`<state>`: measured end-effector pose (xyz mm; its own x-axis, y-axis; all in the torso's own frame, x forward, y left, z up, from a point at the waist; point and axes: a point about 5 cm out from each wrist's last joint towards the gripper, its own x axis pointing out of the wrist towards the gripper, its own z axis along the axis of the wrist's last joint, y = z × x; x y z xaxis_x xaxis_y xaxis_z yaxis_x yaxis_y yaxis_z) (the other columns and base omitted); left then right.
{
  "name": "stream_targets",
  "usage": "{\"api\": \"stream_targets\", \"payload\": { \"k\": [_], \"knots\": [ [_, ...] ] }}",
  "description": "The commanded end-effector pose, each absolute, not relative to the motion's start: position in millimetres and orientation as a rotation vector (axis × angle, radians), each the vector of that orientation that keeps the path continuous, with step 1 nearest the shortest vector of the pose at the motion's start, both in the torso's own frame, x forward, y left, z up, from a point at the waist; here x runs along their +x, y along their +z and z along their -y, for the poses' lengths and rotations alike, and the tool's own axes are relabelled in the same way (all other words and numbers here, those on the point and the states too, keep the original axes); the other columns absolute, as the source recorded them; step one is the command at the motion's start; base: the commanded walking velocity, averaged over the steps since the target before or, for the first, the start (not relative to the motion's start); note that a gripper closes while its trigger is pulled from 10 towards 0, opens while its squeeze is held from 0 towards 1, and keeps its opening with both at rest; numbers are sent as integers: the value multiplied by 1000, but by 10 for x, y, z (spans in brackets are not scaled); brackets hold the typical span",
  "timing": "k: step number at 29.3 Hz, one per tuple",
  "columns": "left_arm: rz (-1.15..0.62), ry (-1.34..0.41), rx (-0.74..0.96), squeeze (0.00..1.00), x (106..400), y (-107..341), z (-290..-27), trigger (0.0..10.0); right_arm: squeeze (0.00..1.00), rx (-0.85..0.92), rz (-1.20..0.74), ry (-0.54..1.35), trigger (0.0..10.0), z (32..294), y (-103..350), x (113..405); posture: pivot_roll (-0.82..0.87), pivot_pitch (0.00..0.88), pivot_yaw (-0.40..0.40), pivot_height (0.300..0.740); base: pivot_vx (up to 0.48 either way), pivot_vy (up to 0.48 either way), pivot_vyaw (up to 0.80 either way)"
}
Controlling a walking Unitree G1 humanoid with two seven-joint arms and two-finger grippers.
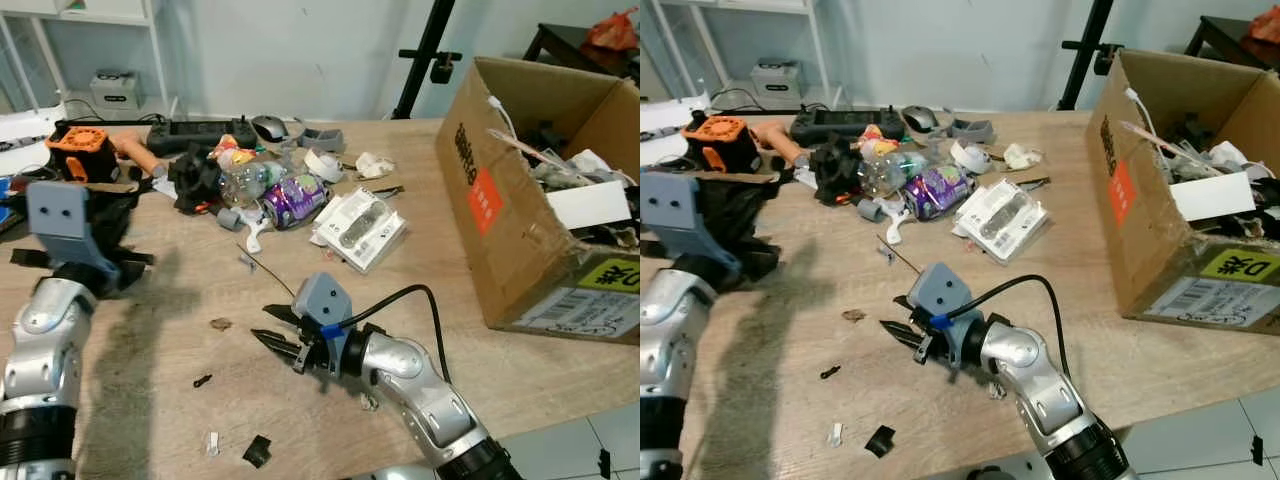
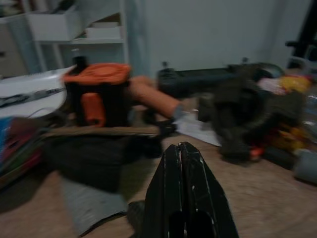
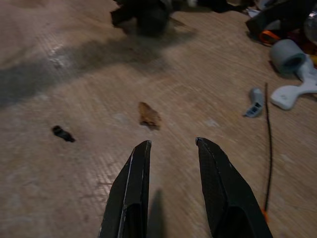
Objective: Picking trash to rubbish bin
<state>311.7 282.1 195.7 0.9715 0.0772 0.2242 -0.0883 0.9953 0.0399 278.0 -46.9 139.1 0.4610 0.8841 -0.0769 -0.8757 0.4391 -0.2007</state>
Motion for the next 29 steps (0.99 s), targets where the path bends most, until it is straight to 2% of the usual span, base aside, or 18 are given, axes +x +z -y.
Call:
{"api": "stream_targets", "payload": {
  "k": [1,5,8,10,13,16,18,22,23,24,29],
  "knots": [
    [239,92,-4,0,3094,1963,-2855,0,0,-239,42,1085,10000,481,1382,2788,-3,173,-45,740,0,0,0],
    [327,10,-112,0,3086,2085,-2798,0,0,-238,43,1083,10000,481,1383,2791,1,173,-45,740,0,0,0],
    [293,49,-15,0,3111,2039,-2839,0,0,-239,45,1085,10000,477,1383,2793,1,173,-45,740,0,0,0],
    [294,56,-9,0,3111,2044,-2847,0,0,-239,46,1084,10000,477,1384,2794,1,173,-45,740,0,0,0],
    [381,45,-188,0,3120,2168,-2820,0,0,-240,63,1069,10000,485,1405,2810,0,175,-45,740,0,0,0],
    [387,-118,-270,0,3120,2253,-2663,0,0,-214,120,980,10000,508,1491,2885,2,175,-45,740,0,0,0],
    [386,-180,-270,0,3110,2275,-2596,0,0,-170,143,935,10000,522,1544,2922,2,175,-45,740,0,0,0],
    [425,-378,-322,0,3067,2385,-2315,0,0,186,263,754,10000,654,1889,3083,2,175,-45,740,0,0,0],
    [433,-406,-345,0,3059,2402,-2264,0,431,258,284,755,10000,668,1949,3087,2,175,-45,740,0,0,0],
    [435,-438,-370,0,3048,2411,-2211,0,1000,316,306,757,10000,679,1999,3088,2,175,-45,740,0,0,0],
    [411,-562,-413,0,2985,2407,-2020,0,1000,429,370,787,10000,666,2136,3058,2,175,-45,740,0,0,0]
  ]
}}
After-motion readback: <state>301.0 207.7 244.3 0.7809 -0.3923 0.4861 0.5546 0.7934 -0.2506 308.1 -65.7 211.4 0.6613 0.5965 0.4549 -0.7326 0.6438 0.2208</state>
